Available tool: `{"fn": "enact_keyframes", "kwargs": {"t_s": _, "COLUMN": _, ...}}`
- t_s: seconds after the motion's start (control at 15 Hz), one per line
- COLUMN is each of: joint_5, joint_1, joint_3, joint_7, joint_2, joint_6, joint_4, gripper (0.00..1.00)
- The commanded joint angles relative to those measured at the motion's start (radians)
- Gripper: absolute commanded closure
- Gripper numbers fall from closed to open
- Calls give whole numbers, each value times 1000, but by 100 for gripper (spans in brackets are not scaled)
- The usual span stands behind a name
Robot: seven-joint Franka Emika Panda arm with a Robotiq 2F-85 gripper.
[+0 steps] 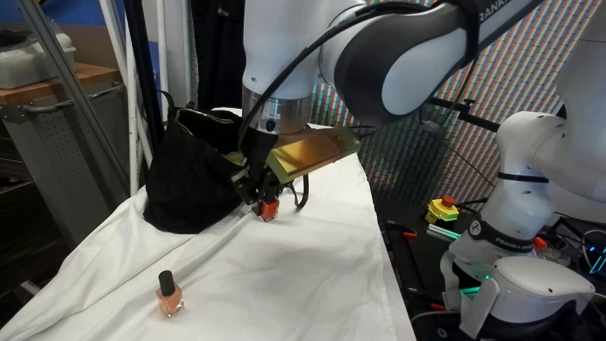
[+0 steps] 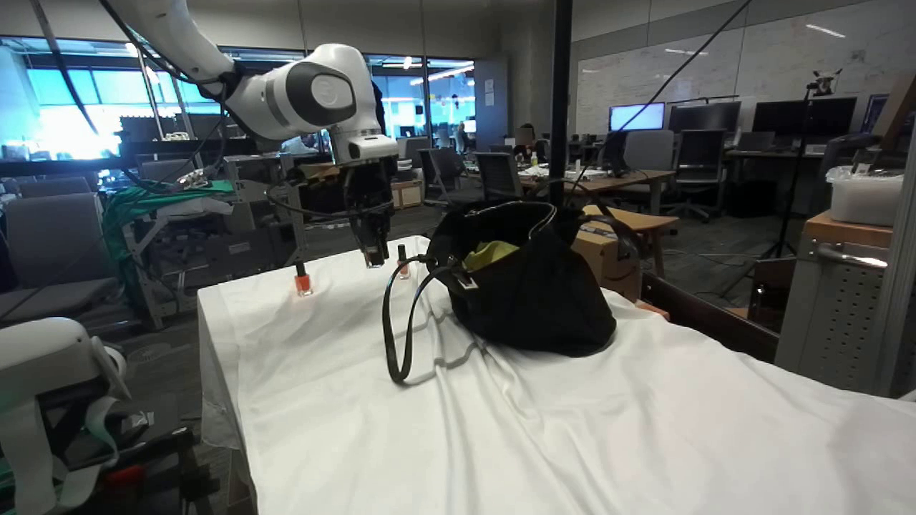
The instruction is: Put all the nail polish bottles into the bag
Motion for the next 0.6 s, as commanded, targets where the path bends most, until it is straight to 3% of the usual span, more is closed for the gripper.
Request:
{"fn": "enact_keyframes", "kwargs": {"t_s": 0.0, "joint_5": -20, "joint_1": -39, "joint_3": -14, "joint_7": -86, "joint_2": -31, "joint_6": -35, "joint_4": 42, "gripper": 85}}
{"fn": "enact_keyframes", "kwargs": {"t_s": 0.53, "joint_5": -1, "joint_1": -123, "joint_3": -52, "joint_7": -265, "joint_2": -38, "joint_6": -33, "joint_4": 168, "gripper": 85}}
